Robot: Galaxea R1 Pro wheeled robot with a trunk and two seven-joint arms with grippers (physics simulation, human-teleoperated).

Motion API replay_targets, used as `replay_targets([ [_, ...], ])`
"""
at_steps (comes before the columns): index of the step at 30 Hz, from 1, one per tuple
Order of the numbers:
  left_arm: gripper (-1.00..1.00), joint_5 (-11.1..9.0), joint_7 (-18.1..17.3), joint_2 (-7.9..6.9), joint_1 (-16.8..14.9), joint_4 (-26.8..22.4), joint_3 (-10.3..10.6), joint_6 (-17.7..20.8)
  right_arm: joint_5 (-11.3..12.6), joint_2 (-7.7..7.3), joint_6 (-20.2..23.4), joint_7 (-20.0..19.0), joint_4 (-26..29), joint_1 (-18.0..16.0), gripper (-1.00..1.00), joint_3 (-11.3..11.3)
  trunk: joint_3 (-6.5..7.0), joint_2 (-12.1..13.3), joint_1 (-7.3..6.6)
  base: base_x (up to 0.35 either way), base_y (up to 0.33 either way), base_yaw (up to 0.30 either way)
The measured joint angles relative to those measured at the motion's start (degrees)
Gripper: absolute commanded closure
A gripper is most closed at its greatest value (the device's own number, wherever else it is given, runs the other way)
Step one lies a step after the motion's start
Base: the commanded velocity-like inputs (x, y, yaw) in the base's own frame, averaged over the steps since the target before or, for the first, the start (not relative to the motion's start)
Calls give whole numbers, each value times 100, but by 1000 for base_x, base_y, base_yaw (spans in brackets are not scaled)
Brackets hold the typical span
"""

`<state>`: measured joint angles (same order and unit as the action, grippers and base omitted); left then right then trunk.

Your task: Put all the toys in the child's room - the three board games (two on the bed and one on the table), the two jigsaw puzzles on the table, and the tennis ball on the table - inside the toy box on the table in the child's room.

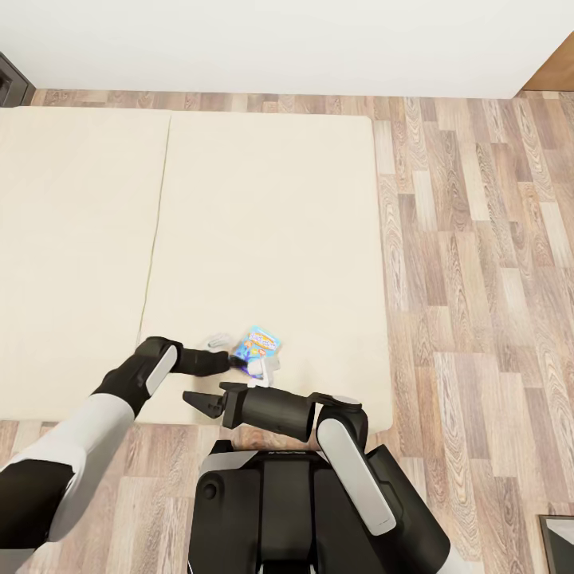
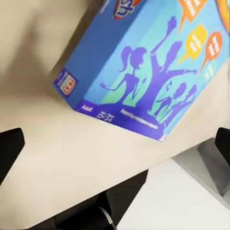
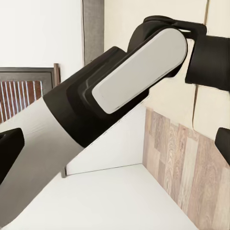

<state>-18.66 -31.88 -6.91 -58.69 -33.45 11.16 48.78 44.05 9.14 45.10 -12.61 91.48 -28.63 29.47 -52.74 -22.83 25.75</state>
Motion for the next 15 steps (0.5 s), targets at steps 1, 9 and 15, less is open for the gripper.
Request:
replay_targets([
  [1, -100, -4, -2, -19, 0, -50, 1, 12, 0, -1, 0, 0, 0, 0, -100, 1, 0, 0, 0, 0, 0, 0],
  [9, -100, -26, -19, -142, 8, -348, 16, 160, 0, 5, 0, 1, 0, 0, -100, 2, 0, 0, 0, 0, 0, 0],
  [15, -100, -63, -49, -186, 45, -464, 8, 159, 0, 2, 0, 1, -2, 0, -100, 3, 0, 0, 0, 0, 0, 0],
])
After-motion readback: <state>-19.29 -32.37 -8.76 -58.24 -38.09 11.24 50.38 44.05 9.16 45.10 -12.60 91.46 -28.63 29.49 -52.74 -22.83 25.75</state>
